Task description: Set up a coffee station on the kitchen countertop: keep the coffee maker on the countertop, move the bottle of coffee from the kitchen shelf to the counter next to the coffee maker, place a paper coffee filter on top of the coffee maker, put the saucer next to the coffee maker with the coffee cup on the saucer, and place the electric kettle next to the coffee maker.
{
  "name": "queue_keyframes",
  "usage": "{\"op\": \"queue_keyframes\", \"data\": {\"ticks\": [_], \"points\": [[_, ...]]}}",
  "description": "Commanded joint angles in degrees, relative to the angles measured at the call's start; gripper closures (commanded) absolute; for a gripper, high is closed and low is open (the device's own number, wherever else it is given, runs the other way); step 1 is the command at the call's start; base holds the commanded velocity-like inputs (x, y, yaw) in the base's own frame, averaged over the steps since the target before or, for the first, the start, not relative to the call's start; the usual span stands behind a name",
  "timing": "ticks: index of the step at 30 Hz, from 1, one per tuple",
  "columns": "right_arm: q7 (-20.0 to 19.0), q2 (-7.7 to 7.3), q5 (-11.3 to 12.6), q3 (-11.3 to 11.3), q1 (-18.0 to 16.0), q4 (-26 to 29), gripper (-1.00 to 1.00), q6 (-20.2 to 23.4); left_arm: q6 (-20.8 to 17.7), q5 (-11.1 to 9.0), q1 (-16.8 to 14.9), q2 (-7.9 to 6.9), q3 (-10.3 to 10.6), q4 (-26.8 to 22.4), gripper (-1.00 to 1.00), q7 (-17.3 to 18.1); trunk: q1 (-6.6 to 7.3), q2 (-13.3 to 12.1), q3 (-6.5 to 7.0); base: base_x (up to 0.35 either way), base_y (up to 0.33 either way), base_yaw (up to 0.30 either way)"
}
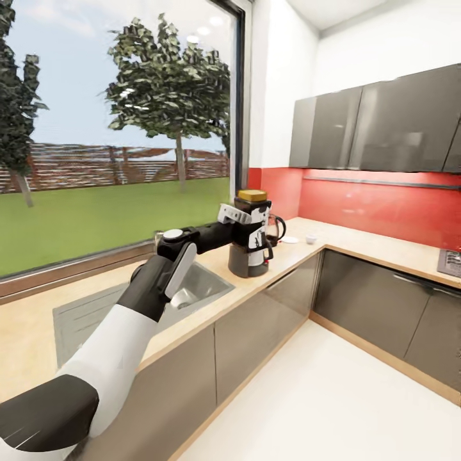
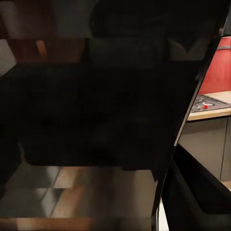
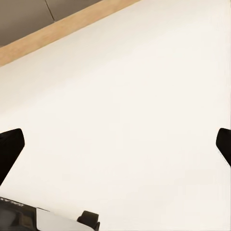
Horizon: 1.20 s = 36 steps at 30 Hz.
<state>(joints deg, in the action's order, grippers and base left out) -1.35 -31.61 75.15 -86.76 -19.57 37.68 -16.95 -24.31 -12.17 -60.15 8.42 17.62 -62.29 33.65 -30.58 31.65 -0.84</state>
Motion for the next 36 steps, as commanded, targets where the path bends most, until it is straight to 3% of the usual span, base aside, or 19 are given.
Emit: {"op": "queue_keyframes", "data": {"ticks": [1, 18, 36], "points": [[-0.1, -0.03, 0.6, -0.4, -0.1, 0.0, -1.00, -0.4, -0.4, -0.5, -0.1, 0.02, 0.0, 0.0, 1.00, 0.1, -0.04, 0.1, -0.09, 0.079, -0.306, 0.000], [-0.1, 0.06, 0.6, -0.4, -0.1, 0.0, -1.00, -0.3, -0.4, -0.5, -0.1, 0.02, 0.0, 0.9, 1.00, 0.0, -0.04, 0.1, -0.09, 0.053, -0.136, -0.150], [-0.1, 0.31, 0.5, -0.5, -0.1, 0.0, -1.00, -0.3, -0.4, -0.5, -0.1, 0.02, 0.0, 0.8, 1.00, 0.0, -0.04, 0.1, -0.09, 0.144, -0.262, 0.005]]}}
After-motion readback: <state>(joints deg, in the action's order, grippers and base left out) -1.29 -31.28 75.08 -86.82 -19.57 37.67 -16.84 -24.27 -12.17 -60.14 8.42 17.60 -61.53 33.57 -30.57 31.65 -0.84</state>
